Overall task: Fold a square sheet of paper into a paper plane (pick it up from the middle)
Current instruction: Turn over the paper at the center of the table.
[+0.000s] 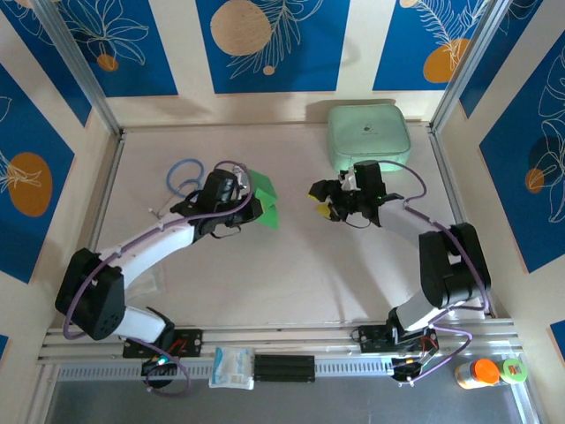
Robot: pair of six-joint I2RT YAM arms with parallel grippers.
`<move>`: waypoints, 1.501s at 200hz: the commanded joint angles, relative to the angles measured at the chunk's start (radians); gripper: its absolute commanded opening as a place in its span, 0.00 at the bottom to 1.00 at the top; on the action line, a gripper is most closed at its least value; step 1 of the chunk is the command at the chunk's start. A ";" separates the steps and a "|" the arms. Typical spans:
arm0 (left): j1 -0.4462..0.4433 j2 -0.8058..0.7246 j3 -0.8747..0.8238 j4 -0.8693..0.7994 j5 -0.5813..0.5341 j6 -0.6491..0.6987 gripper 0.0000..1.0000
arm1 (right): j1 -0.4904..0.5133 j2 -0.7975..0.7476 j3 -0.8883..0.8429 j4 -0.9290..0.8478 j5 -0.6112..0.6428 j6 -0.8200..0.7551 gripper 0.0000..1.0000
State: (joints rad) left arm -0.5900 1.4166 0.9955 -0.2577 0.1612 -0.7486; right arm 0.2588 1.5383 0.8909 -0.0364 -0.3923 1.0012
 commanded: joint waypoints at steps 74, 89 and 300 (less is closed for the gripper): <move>-0.158 0.258 0.411 -0.686 -0.696 0.368 0.05 | -0.026 -0.133 0.040 -0.287 0.321 -0.123 0.73; -0.191 0.315 0.456 -0.714 -0.765 0.370 0.05 | -0.035 -0.137 0.034 -0.293 0.326 -0.116 0.73; -0.063 0.272 0.322 -0.337 -0.058 0.160 0.68 | -0.006 -0.031 0.053 -0.267 0.210 -0.099 0.67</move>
State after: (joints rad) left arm -0.7242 1.8297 1.3808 -0.6846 0.0166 -0.5137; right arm 0.1825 1.4406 0.8879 -0.3073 -0.1200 0.9230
